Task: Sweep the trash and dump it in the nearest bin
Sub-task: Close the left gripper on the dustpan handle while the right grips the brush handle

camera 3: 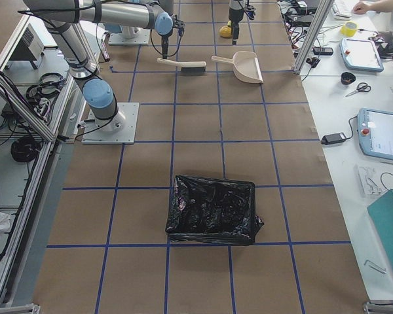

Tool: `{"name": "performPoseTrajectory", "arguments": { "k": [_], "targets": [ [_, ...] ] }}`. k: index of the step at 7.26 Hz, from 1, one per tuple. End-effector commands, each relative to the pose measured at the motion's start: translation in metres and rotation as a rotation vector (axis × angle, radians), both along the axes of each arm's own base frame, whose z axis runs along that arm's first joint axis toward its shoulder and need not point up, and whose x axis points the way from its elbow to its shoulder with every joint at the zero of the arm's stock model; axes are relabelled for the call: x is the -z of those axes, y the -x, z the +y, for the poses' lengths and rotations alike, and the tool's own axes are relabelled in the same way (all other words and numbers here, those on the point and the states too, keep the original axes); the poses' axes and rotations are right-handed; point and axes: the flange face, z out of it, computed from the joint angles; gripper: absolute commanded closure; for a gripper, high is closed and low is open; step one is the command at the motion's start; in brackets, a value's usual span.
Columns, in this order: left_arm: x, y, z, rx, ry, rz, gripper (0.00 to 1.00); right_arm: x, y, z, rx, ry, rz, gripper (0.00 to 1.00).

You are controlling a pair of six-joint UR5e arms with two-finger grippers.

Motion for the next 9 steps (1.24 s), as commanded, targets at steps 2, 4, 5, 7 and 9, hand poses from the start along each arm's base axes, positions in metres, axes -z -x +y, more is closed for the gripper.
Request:
{"name": "performPoseTrajectory", "arguments": {
  "k": [2, 4, 5, 7, 9],
  "targets": [
    [0.043, 0.045, 0.003, 0.012, -0.017, 0.024, 0.13, 0.040, -0.023, 0.011, -0.023, -0.029, 0.027, 0.11],
    [0.058, 0.060, 0.027, 0.042, -0.056, 0.029, 0.17, 0.048, -0.022, 0.013, -0.021, -0.041, 0.034, 0.21],
    [0.065, 0.059, 0.037, 0.047, -0.074, 0.019, 0.19, 0.056, -0.020, 0.015, -0.018, -0.025, 0.023, 0.22],
    [0.066, 0.050, 0.059, 0.058, -0.094, 0.009, 0.20, 0.065, -0.018, 0.019, -0.017, -0.028, 0.008, 0.23],
    [0.071, 0.051, 0.060, 0.043, -0.110, 0.010, 0.34, 0.064, -0.019, 0.019, -0.018, -0.027, 0.007, 0.40]
  ]
}}
